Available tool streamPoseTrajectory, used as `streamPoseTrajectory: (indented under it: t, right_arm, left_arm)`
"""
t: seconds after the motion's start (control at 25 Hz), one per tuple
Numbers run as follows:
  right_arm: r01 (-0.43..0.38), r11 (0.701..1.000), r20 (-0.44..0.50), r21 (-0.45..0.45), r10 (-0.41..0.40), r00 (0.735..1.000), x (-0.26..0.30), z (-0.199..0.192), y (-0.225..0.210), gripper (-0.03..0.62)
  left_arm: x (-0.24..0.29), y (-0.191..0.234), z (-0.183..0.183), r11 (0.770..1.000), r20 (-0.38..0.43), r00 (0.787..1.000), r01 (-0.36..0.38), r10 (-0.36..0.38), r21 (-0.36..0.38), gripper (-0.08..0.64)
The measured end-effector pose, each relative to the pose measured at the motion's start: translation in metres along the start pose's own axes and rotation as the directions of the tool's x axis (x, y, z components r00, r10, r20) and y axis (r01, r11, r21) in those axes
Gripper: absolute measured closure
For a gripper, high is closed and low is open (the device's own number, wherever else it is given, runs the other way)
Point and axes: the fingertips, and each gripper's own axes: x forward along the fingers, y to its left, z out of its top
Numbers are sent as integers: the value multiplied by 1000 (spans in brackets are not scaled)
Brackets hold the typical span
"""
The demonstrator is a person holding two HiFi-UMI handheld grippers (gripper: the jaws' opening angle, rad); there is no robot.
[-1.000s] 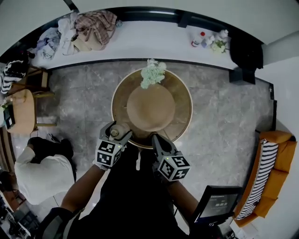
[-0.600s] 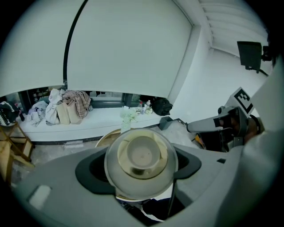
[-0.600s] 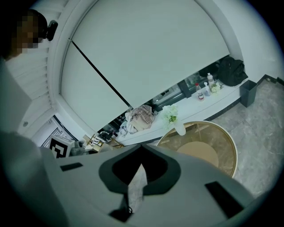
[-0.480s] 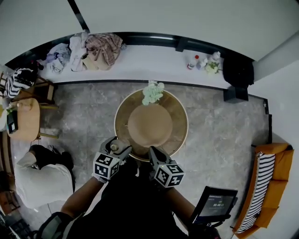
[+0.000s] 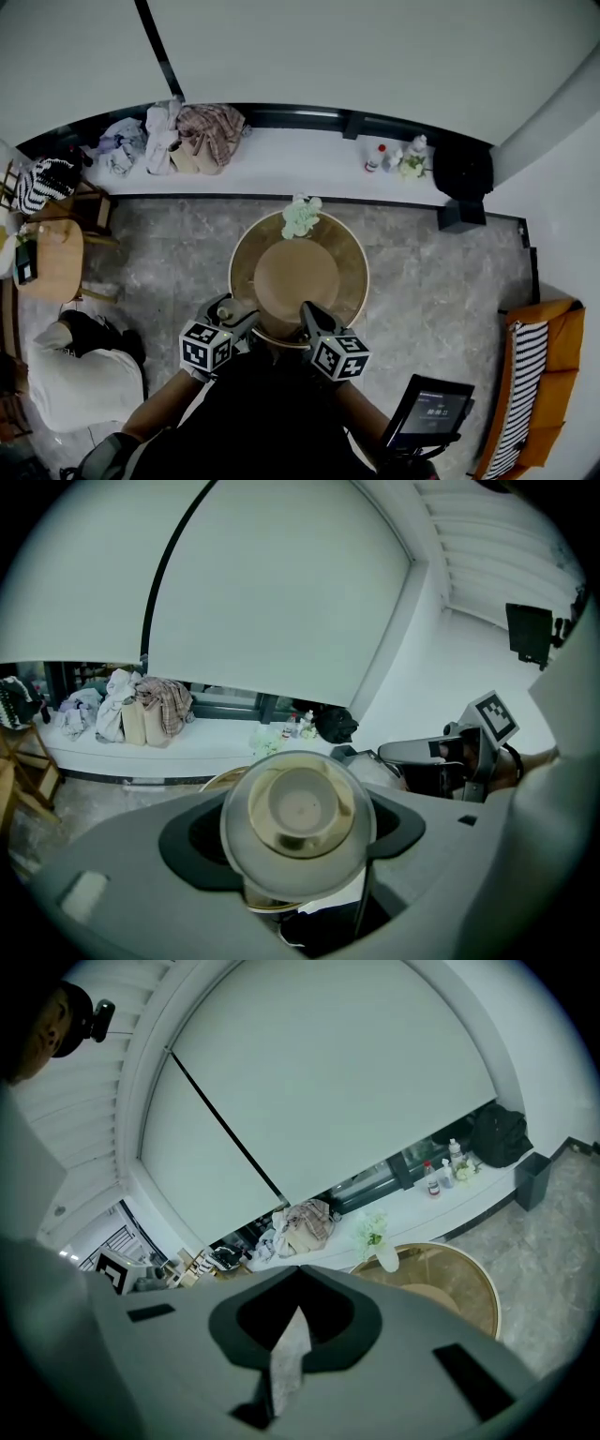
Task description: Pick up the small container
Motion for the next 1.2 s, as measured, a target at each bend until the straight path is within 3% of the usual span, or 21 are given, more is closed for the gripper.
streamPoseTrajectory:
  t: [0.48, 0.8, 1.2]
  right_arm:
    - [7, 1000, 26, -13, -6, 1000, -7, 10, 5, 586]
    - [16, 999, 57, -31, -14, 998, -16, 23, 9, 586]
    - [33, 999, 71, -22, -31, 997, -19, 25, 7, 586]
  left_arm:
    - [-12, -12, 7, 999, 20, 999, 50, -51, 21, 224]
    - [-20, -9, 13, 999, 40, 998, 43, -44, 26, 224]
    - [-22, 6, 6, 999, 35, 999, 41, -40, -30, 224]
